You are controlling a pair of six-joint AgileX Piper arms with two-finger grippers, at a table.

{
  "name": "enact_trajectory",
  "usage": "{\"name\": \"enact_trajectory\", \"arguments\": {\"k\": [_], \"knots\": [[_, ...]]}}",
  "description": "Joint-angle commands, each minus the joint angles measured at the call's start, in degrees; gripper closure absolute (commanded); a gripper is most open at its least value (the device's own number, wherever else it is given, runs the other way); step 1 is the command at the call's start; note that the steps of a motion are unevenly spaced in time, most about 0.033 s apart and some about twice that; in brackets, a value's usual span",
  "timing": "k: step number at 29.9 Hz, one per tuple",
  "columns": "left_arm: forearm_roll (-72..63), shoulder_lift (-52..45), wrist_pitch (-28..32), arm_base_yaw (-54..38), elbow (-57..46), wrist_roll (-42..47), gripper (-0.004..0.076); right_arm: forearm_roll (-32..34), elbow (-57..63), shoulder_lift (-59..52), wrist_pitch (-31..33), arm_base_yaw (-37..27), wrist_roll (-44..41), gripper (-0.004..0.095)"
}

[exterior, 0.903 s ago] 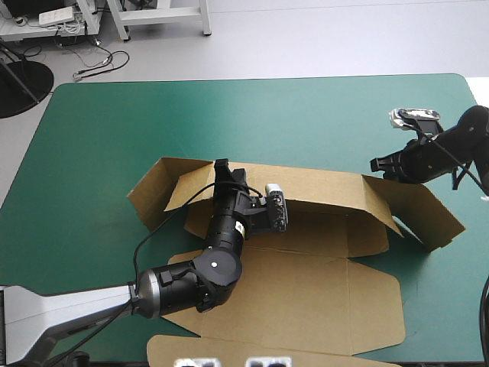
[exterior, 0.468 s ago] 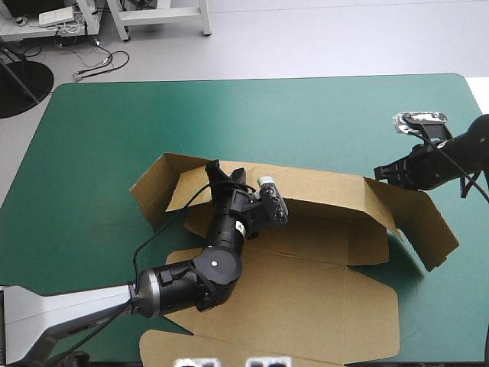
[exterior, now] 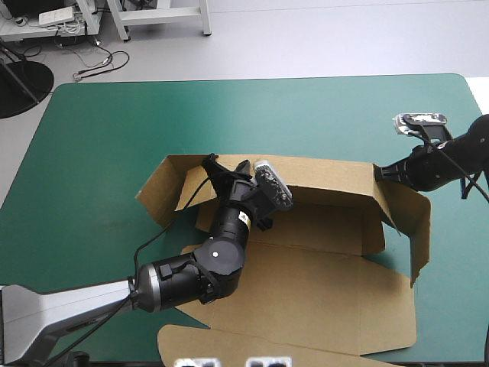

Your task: Fold the box

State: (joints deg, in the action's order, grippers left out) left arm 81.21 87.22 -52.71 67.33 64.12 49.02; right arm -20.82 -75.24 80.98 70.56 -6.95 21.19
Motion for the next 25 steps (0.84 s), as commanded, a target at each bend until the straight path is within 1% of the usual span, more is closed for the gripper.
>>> {"name": "enact_trajectory", "arguments": {"k": [1, 5, 8, 12, 14, 17, 21, 25], "knots": [[1.77, -1.46, -0.69, 0.26, 2.21, -1.09, 0.0734, -2.39, -0.83, -2.03, 1.01, -0.08, 0.04, 0.0923], [1.61, -0.61, -0.70, 0.26, 2.21, -3.10, 0.0734, -6.78, 1.69, -3.15, 0.35, -0.08, 2.95, 0.0923], [1.35, 0.18, -1.58, 0.26, 2.21, -5.79, 0.0734, -7.20, 5.17, -5.21, -3.72, -0.08, 3.10, 0.0923], [1.32, 1.00, -2.73, 0.26, 2.21, -7.25, 0.0734, -7.24, 10.61, -8.17, -5.31, -0.20, 5.46, 0.0923], [1.22, 1.00, -2.47, 0.26, 2.21, -7.25, 0.0734, -7.86, 13.59, -9.05, -7.40, -0.20, 6.17, 0.0923], [1.22, 1.00, -2.47, 0.26, 2.21, -7.55, 0.0734, -11.73, 18.12, -10.78, -12.37, -0.20, 8.88, 0.0923], [1.22, 1.50, -2.59, 0.26, 2.21, -10.33, 0.0734, -16.53, 24.44, -14.55, -18.06, -0.20, 13.59, 0.0923], [0.84, 2.65, -2.59, 0.26, 2.21, -11.99, 0.0734, -18.25, 30.24, -19.12, -21.01, -0.20, 15.98, 0.0923]]}}
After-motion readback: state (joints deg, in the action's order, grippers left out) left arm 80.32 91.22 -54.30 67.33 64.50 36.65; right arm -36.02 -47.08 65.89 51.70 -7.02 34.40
